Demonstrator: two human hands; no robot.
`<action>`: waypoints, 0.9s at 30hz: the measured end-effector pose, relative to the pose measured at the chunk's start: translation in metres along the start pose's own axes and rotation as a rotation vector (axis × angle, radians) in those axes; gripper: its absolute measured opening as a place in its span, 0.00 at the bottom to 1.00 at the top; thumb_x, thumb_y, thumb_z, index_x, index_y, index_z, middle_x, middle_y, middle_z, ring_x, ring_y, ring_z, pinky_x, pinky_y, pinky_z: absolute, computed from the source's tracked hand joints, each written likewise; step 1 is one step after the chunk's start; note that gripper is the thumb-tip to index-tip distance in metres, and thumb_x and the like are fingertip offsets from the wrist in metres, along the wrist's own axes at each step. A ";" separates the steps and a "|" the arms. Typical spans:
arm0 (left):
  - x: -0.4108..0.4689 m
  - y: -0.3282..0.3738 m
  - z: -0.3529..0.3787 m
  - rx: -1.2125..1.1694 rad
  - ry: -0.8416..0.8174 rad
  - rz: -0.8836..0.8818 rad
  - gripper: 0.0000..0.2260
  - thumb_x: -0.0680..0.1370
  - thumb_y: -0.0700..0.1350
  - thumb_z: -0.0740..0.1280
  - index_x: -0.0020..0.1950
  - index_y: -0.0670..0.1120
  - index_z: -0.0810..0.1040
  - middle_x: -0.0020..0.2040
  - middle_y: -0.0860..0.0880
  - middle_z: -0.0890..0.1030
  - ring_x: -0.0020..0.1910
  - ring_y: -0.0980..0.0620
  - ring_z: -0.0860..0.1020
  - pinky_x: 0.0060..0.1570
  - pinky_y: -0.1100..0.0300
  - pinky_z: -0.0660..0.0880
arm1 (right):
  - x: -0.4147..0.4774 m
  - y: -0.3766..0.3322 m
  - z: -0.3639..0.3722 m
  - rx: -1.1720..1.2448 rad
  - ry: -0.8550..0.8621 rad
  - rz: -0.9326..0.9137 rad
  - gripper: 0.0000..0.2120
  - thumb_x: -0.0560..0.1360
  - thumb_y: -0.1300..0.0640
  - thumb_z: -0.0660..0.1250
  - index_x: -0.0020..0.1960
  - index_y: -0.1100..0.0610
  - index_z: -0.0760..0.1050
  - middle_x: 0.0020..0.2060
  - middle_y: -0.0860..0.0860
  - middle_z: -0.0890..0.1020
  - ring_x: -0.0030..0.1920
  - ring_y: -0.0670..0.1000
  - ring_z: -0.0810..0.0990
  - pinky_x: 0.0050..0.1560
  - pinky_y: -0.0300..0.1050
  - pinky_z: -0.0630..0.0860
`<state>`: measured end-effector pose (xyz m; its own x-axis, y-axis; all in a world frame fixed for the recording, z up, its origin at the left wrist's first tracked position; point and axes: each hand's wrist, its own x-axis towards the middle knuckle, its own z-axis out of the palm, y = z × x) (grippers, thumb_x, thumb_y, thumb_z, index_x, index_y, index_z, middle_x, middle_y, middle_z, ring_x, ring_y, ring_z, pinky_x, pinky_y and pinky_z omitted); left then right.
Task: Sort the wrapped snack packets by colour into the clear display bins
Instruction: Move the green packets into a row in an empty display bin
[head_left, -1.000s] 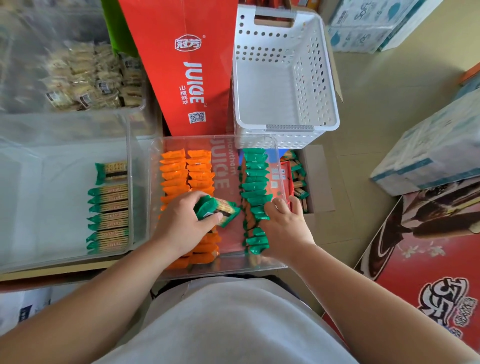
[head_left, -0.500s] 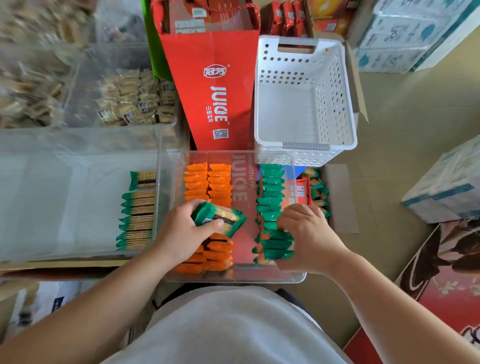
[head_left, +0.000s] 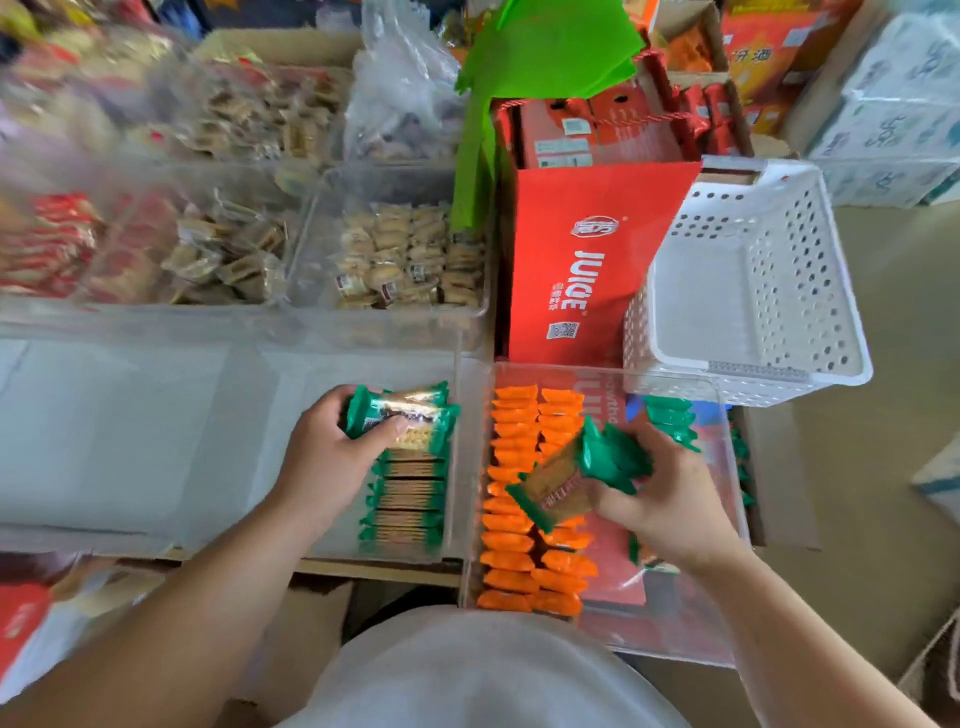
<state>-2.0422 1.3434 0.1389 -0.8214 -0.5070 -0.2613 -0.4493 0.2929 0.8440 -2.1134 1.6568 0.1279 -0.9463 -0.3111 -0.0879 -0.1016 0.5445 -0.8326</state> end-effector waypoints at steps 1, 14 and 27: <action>0.015 -0.010 -0.009 0.000 0.017 -0.007 0.10 0.75 0.46 0.75 0.54 0.52 0.79 0.48 0.53 0.84 0.46 0.55 0.82 0.45 0.56 0.77 | 0.003 -0.008 0.011 0.049 0.027 0.034 0.19 0.58 0.40 0.72 0.44 0.47 0.75 0.33 0.44 0.80 0.32 0.43 0.74 0.33 0.37 0.71; 0.150 -0.083 0.005 -0.090 -0.129 -0.164 0.15 0.74 0.44 0.76 0.57 0.45 0.77 0.50 0.49 0.82 0.46 0.51 0.79 0.38 0.63 0.71 | 0.010 -0.057 0.105 0.148 0.141 0.330 0.20 0.60 0.40 0.72 0.44 0.53 0.79 0.30 0.48 0.77 0.32 0.44 0.69 0.32 0.41 0.67; 0.178 -0.079 0.019 0.674 -0.644 0.227 0.17 0.72 0.54 0.75 0.54 0.54 0.71 0.49 0.53 0.79 0.45 0.53 0.78 0.36 0.59 0.73 | 0.012 -0.073 0.132 0.177 0.055 0.340 0.18 0.63 0.42 0.73 0.47 0.52 0.77 0.33 0.43 0.80 0.31 0.41 0.70 0.29 0.39 0.69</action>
<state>-2.1594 1.2456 0.0167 -0.8588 0.1036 -0.5016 -0.1982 0.8358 0.5120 -2.0772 1.5102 0.1158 -0.9326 -0.0909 -0.3492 0.2703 0.4652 -0.8429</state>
